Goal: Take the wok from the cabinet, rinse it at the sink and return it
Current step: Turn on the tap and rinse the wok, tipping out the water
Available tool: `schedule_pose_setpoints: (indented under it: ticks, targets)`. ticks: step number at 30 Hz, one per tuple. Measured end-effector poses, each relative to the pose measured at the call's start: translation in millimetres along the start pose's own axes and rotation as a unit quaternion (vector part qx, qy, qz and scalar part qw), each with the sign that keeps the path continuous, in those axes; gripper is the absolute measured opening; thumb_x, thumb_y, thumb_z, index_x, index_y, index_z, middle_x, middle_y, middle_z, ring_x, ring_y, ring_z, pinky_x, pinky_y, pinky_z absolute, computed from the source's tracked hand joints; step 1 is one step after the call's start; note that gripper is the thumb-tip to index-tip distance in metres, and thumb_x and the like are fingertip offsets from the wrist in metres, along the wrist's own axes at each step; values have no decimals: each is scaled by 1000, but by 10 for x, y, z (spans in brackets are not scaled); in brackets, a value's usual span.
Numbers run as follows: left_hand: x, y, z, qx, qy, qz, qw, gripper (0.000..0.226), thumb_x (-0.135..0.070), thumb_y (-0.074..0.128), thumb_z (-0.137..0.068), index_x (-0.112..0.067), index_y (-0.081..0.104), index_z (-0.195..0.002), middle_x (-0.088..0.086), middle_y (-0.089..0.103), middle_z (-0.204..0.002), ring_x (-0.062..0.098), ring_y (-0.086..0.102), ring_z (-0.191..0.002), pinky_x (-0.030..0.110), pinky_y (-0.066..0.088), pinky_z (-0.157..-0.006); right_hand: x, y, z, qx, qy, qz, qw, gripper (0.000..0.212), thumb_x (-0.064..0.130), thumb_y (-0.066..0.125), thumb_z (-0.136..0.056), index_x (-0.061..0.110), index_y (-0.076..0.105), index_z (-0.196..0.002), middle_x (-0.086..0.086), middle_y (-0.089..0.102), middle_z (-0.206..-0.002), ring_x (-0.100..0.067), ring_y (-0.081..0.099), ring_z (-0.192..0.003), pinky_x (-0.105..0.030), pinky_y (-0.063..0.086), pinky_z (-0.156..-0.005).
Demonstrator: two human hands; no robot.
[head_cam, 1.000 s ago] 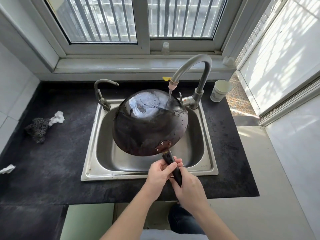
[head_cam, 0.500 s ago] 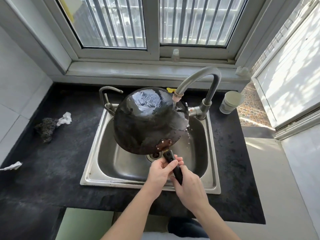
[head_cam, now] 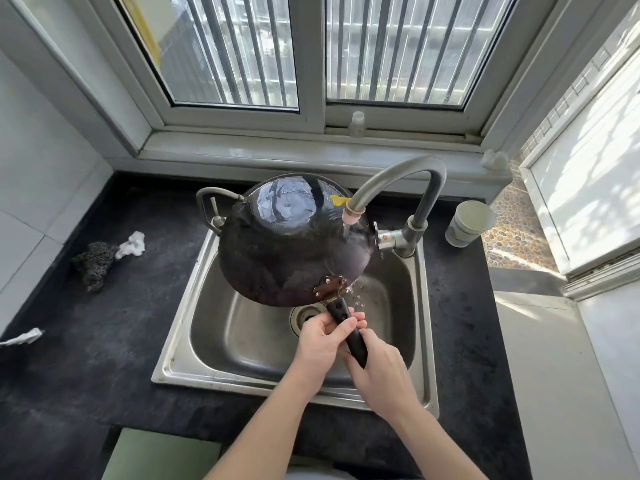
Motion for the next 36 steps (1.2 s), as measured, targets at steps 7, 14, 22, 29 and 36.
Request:
schedule_pose_setpoints:
  ticks: [7, 14, 22, 29, 36]
  targets:
    - [-104, 32, -91, -6, 15, 3, 1000, 17, 2, 59, -94, 3, 66, -110, 12, 77, -104, 20, 74, -95, 39, 56, -97, 39, -66, -126, 5, -10, -5, 1000, 16, 31, 66, -90, 21, 57, -99, 16, 59, -76, -4, 51, -60, -14, 34, -54]
    - [-46, 75, -80, 1, 9, 35, 999, 16, 2, 57, -95, 0, 65, -109, 12, 77, -104, 24, 73, -100, 43, 53, -100, 54, -142, -137, 11, -19, 35, 999, 16, 33, 64, -91, 20, 58, -98, 13, 66, -81, -9, 60, -65, -17, 45, -56]
    - [7, 165, -58, 25, 2, 83, 996, 19, 3, 55, -96, 3, 62, -113, 13, 76, -106, 26, 71, -103, 38, 56, -95, -2, -191, -83, 9, -20, 74, 997, 15, 35, 60, -92, 22, 57, -99, 12, 67, -86, -13, 65, -72, -28, 54, -62]
    - [74, 222, -23, 42, -11, 67, 997, 20, 0, 56, -96, 4, 62, -115, 12, 76, -106, 24, 72, -102, 36, 57, -92, -42, -218, 17, 1, 0, 63, 998, 16, 31, 64, -92, 20, 59, -102, 14, 65, -82, -10, 63, -67, -26, 54, -60]
    - [84, 310, 26, 68, -14, 51, 996, 20, 0, 55, -97, 4, 62, -115, 14, 75, -108, 24, 72, -102, 37, 56, -95, -46, -293, 128, -19, 23, 69, 997, 15, 28, 66, -92, 21, 59, -104, 21, 56, -79, 0, 52, -60, -12, 38, -53]
Point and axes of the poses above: each hand's wrist, its own z-axis away from the middle knuckle, its own y-axis out of the palm, x = y × z, the point moved 9 cm from there along -z, towards the middle knuckle
